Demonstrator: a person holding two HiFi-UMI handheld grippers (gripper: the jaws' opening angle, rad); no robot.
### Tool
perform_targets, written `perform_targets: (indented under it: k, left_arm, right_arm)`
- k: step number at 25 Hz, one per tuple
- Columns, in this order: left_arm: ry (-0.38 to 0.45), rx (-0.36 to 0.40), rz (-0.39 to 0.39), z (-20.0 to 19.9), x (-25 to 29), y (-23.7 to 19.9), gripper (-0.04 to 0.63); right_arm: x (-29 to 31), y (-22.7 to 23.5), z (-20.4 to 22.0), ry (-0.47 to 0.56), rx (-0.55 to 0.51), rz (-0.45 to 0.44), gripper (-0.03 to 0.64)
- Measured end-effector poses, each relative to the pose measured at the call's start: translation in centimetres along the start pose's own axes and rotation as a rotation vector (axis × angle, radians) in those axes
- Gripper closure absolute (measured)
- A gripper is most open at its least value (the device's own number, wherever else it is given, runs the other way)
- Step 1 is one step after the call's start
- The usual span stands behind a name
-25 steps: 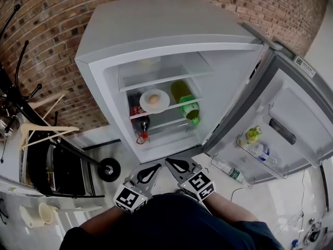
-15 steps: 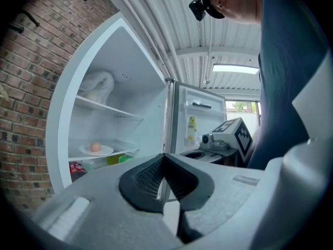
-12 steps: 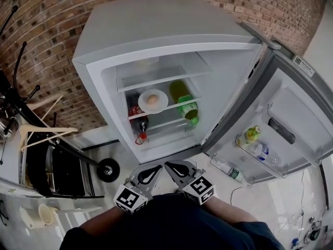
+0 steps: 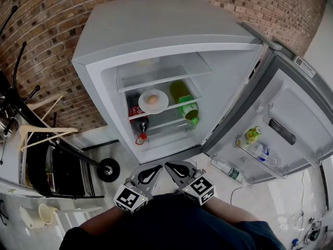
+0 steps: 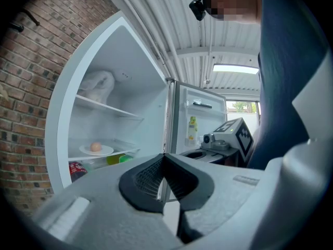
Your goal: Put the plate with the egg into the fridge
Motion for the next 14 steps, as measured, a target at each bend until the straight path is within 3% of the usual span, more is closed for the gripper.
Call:
perform_targets:
  k: [14]
  left_arm:
    - [0.007,-0.010,-0.003,-0.14,0.13,0.13,0.591]
  right_arm:
    - [-0.31,0.17,0.23,-0.014,0.019,0.001,0.606]
Point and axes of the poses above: the fingertips, and each gripper's own axes: x forward along the fingers, y to its right, z out of its underside, the point moved 8 cm from there along -x, backward along the fingers, and after that the axes turned 11 degrees about y, right-handed, at the moved point
